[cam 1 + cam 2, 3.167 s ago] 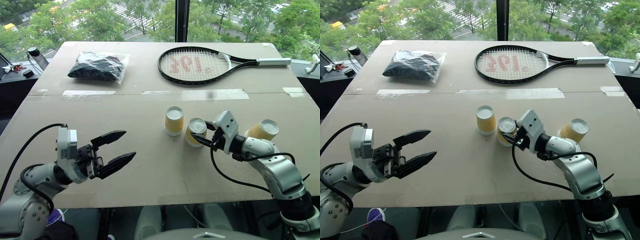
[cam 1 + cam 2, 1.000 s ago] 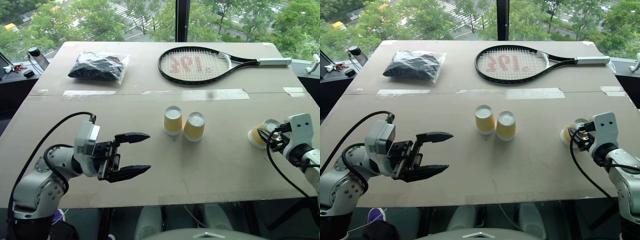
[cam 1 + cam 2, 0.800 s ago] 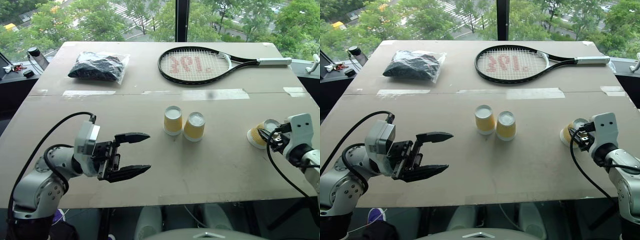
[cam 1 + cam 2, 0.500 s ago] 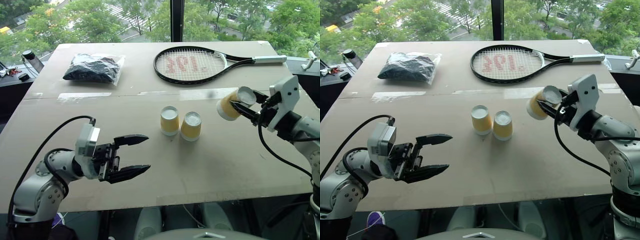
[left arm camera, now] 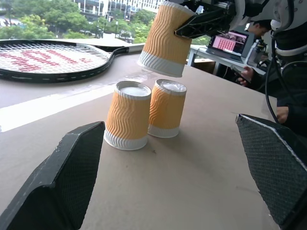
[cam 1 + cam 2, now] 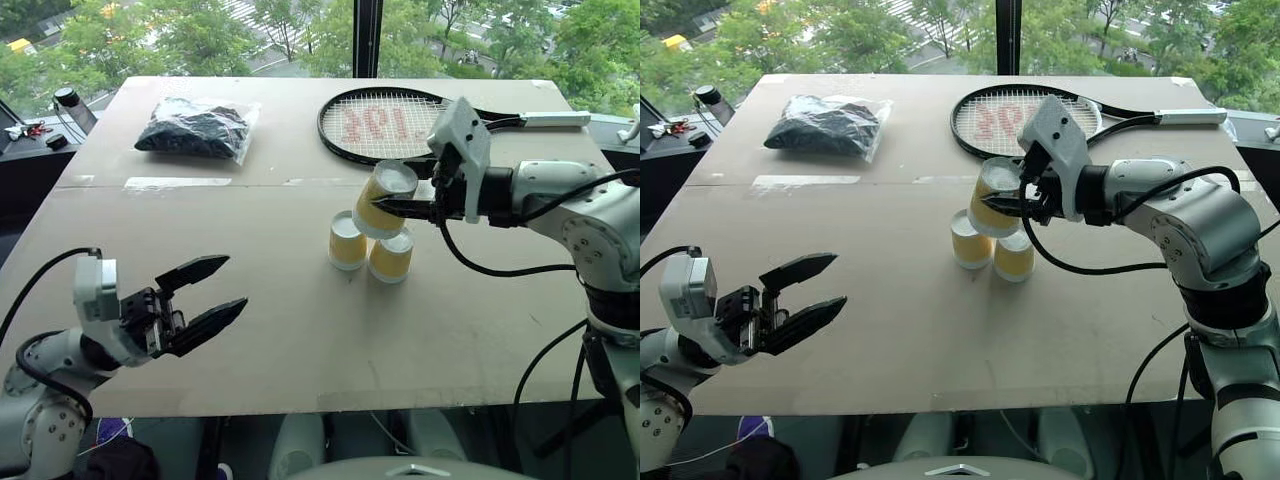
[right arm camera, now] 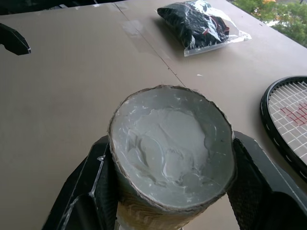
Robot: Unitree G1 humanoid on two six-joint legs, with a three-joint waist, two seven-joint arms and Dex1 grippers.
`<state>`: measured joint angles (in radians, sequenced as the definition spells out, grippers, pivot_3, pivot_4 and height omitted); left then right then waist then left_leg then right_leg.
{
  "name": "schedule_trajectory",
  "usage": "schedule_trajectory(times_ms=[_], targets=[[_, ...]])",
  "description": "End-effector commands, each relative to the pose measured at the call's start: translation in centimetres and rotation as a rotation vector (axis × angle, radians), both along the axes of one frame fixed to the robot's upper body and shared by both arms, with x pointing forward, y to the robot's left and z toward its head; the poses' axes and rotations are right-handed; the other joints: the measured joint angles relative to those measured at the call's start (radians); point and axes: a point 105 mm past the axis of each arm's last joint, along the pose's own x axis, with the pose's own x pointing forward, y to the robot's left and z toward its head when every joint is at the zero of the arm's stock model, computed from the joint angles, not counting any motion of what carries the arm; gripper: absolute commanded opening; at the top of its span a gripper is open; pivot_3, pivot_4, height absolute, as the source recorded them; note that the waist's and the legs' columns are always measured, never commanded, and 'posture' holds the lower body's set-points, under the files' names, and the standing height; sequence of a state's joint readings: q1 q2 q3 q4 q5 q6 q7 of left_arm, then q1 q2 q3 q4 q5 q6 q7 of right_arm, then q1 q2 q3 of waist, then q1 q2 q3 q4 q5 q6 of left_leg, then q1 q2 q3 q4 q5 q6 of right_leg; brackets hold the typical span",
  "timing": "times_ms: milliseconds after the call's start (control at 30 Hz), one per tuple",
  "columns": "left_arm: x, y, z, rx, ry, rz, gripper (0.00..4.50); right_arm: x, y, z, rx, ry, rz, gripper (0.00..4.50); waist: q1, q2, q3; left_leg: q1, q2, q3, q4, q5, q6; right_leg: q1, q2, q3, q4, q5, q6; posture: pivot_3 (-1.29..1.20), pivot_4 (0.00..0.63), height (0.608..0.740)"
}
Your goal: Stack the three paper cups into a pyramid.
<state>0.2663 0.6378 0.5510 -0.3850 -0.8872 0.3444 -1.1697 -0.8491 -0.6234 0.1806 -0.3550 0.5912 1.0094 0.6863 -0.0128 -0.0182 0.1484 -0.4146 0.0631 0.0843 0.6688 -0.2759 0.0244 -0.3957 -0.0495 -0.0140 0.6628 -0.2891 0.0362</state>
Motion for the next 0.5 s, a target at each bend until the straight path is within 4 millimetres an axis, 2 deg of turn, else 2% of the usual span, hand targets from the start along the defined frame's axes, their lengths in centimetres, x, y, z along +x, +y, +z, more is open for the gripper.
schedule_trajectory(times_ms=[33, 233, 500], targets=[[-1.2, 0.3, 1.5, -0.022, -0.112, 0.022, 4.50, 0.3, 0.5, 1.4, 0.006, -0.065, 0.018, 2.23, -0.002, 0.000, 0.000, 0.000, 0.000, 0.000, 0.000, 0.000, 0.000, 0.000, 0.000, 0.000, 0.000, 0.000, 0.000, 0.00, 0.150, 0.740], [-2.5, 1.1, 1.2, -0.031, -0.117, 0.016, 4.50, 0.7, 1.1, 1.1, -0.028, -0.062, 0.032, 2.23, -0.003, 0.000, 0.000, 0.000, 0.001, 0.000, 0.000, 0.000, 0.000, -0.001, 0.001, 0.000, 0.001, 0.000, 0.000, 0.00, 0.150, 0.740], [-2.7, 1.3, 0.8, -0.040, -0.097, 0.001, 4.50, 0.3, 1.7, 0.4, -0.094, -0.056, 0.072, 2.23, -0.002, 0.000, 0.000, 0.000, 0.000, 0.001, 0.000, 0.000, 0.000, -0.001, 0.001, -0.002, 0.001, 0.000, 0.000, 0.00, 0.150, 0.740]])
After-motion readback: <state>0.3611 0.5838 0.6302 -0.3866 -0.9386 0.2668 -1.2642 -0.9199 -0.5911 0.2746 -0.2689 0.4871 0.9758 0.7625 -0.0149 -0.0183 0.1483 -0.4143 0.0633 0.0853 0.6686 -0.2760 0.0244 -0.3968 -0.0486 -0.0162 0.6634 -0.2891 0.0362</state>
